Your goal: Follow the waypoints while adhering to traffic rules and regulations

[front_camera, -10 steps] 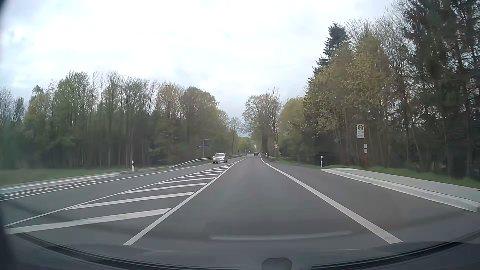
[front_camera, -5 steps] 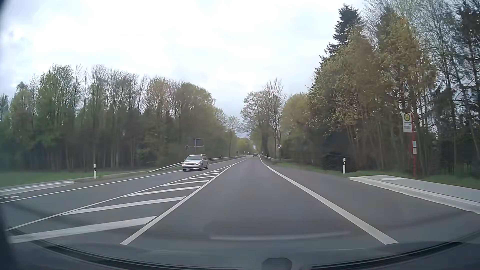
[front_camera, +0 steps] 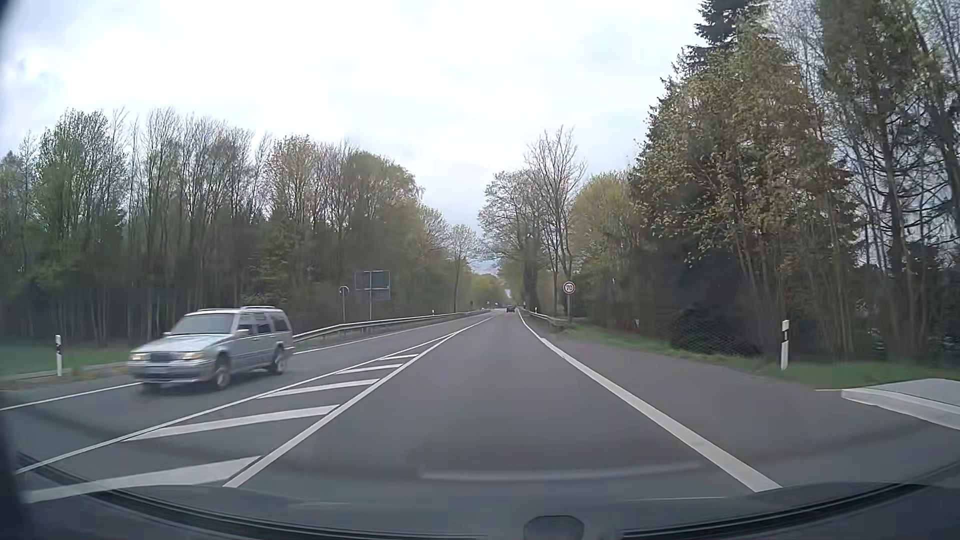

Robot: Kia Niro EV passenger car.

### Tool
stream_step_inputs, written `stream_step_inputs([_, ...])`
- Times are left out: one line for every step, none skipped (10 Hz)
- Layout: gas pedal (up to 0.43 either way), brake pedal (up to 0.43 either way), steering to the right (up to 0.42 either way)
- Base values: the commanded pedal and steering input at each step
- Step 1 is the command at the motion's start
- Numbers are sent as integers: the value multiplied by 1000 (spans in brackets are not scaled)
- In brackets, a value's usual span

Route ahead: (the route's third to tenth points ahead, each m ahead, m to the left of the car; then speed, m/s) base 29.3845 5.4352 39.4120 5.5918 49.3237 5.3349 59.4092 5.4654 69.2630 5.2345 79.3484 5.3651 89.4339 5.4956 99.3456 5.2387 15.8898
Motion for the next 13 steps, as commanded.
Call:
stream_step_inputs([280,0,-1])
stream_step_inputs([280,0,-4])
stream_step_inputs([280,0,-7])
stream_step_inputs([280,0,-8])
stream_step_inputs([280,0,-7])
stream_step_inputs([280,0,-2])
stream_step_inputs([280,0,-2])
stream_step_inputs([280,0,-1])
stream_step_inputs([280,0,-1])
stream_step_inputs([280,0,-2])
stream_step_inputs([280,0,-2])
stream_step_inputs([280,0,-2])
stream_step_inputs([280,0,-1])
